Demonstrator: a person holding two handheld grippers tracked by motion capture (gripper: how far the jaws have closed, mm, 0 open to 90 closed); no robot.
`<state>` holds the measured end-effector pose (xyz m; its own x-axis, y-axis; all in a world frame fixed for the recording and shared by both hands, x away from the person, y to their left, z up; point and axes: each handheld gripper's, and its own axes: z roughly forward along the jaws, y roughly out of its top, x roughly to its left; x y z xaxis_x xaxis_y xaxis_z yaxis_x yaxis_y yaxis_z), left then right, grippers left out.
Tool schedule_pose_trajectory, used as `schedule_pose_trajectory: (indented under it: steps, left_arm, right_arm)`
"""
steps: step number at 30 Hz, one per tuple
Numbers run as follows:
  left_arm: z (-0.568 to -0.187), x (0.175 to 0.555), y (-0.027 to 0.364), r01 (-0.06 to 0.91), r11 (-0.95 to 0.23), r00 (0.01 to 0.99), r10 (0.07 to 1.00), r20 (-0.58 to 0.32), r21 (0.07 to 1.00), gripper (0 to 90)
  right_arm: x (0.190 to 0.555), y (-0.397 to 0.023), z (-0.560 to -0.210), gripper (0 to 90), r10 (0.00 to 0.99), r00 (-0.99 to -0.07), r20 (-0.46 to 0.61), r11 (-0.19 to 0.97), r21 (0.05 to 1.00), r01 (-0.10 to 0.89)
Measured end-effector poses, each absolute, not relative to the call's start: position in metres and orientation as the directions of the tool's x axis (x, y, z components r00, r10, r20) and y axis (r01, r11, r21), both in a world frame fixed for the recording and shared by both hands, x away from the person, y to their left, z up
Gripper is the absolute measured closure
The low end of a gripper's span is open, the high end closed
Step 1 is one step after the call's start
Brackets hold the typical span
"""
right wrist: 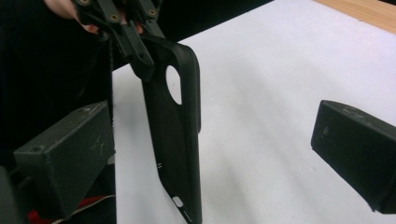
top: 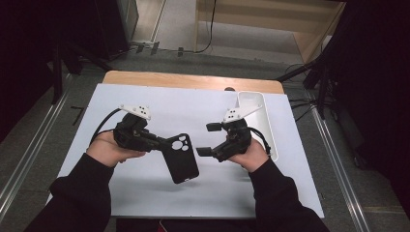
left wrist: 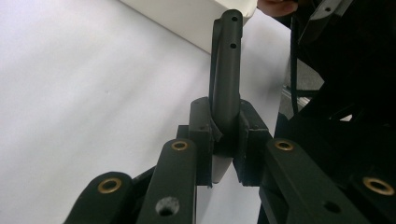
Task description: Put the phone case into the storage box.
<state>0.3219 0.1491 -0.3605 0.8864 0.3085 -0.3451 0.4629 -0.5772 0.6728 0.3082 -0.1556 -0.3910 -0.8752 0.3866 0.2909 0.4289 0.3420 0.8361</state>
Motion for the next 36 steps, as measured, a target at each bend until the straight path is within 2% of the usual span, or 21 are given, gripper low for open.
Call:
schedule_pose_trajectory:
  steps: [2, 5, 11, 16, 21, 25, 31, 36]
  left_arm:
    - [-0.357, 0.322, 0.151, 0.476, -0.564, 0.879, 0.324, -0.350, 0.675, 79.1]
    - [-0.354, 0.322, 0.154, 0.483, -0.558, 0.875, 0.341, -0.345, 0.675, 79.1]
    - [-0.349, 0.323, 0.159, 0.513, -0.533, 0.854, 0.395, -0.339, 0.673, 79.0]
    - [-0.346, 0.321, 0.159, 0.507, -0.538, 0.853, 0.423, -0.305, 0.673, 79.0]
    - [-0.345, 0.321, 0.159, 0.514, -0.535, 0.846, 0.443, -0.296, 0.671, 79.0]
    - [-0.345, 0.322, 0.160, 0.551, -0.515, 0.820, 0.483, -0.309, 0.656, 79.0]
    - [-0.343, 0.324, 0.161, 0.604, -0.474, 0.770, 0.553, -0.317, 0.641, 79.0]
    - [-0.343, 0.328, 0.160, 0.640, -0.452, 0.734, 0.598, -0.322, 0.621, 79.1]
  right_arm:
    - [0.306, -0.156, -0.393, 8.2, 0.413, -0.852, 0.321, 0.328, 0.821, 0.468]
    - [0.304, -0.157, -0.396, 8.2, 0.447, -0.826, 0.345, 0.293, 0.816, 0.499]
    - [0.298, -0.155, -0.403, 8.1, 0.506, -0.811, 0.293, 0.284, 0.831, 0.478]
    - [0.296, -0.152, -0.411, 8.1, 0.480, -0.814, 0.327, 0.279, 0.823, 0.495]
    - [0.293, -0.146, -0.416, 8.1, 0.482, -0.819, 0.311, 0.299, 0.820, 0.488]
    - [0.292, -0.144, -0.420, 8.1, 0.458, -0.825, 0.331, 0.302, 0.815, 0.494]
    - [0.289, -0.138, -0.425, 8.1, 0.496, -0.819, 0.289, 0.315, 0.819, 0.480]
    - [0.286, -0.132, -0.428, 8.1, 0.464, -0.841, 0.277, 0.348, 0.816, 0.461]
